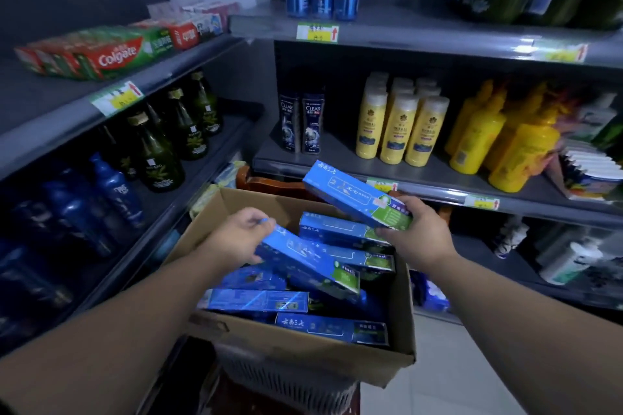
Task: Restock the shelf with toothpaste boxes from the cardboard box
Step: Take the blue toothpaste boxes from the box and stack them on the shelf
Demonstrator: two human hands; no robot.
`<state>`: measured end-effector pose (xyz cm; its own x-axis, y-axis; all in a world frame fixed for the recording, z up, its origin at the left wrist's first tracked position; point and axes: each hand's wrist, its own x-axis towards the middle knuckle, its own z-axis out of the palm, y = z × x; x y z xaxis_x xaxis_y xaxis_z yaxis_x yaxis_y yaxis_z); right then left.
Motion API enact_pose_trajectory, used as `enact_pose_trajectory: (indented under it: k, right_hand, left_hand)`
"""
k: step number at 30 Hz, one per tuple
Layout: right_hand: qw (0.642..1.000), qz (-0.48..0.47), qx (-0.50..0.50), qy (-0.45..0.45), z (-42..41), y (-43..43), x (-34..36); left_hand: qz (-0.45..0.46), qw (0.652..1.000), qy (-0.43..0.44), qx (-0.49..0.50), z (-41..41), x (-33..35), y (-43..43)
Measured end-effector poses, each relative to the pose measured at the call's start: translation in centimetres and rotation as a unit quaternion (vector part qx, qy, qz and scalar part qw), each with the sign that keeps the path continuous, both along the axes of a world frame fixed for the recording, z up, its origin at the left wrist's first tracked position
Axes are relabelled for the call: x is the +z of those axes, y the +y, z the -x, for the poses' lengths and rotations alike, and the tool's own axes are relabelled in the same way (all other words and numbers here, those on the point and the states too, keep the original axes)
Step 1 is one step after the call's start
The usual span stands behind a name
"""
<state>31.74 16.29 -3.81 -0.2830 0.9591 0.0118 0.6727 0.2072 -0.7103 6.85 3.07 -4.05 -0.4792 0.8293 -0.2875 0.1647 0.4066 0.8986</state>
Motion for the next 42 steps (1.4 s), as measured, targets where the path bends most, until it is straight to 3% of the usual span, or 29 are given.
enact_pose_trajectory:
  k: [9,15,21,29,42]
  right_hand:
    - [0.987,0.055,0.079,0.125,0.2,-4.4,4.8]
    - [0.945,0.186,0.127,0.237,1.9,-8.5,7.6]
    - [0.902,0.256,0.161,0.308,5.6,-12.5,10.5]
    - [0.905,0.197,0.253,0.278,13.3,-19.3,14.0]
    - [0.895,0.104,0.346,0.263,28.9,-29.7,18.0]
  left_hand:
    - [-0.076,0.971,-0.05,0.22,-2.2,6.6,-8.8]
    - [-0.102,0.944,-0.081,0.304,-4.1,9.7,-14.3]
    - [-0.161,0.917,-0.061,0.359,-4.4,13.1,-19.8]
    - [-0.228,0.9,-0.041,0.369,-0.7,16.8,-28.6]
    - [-0.325,0.832,-0.025,0.449,10.4,19.9,-43.9]
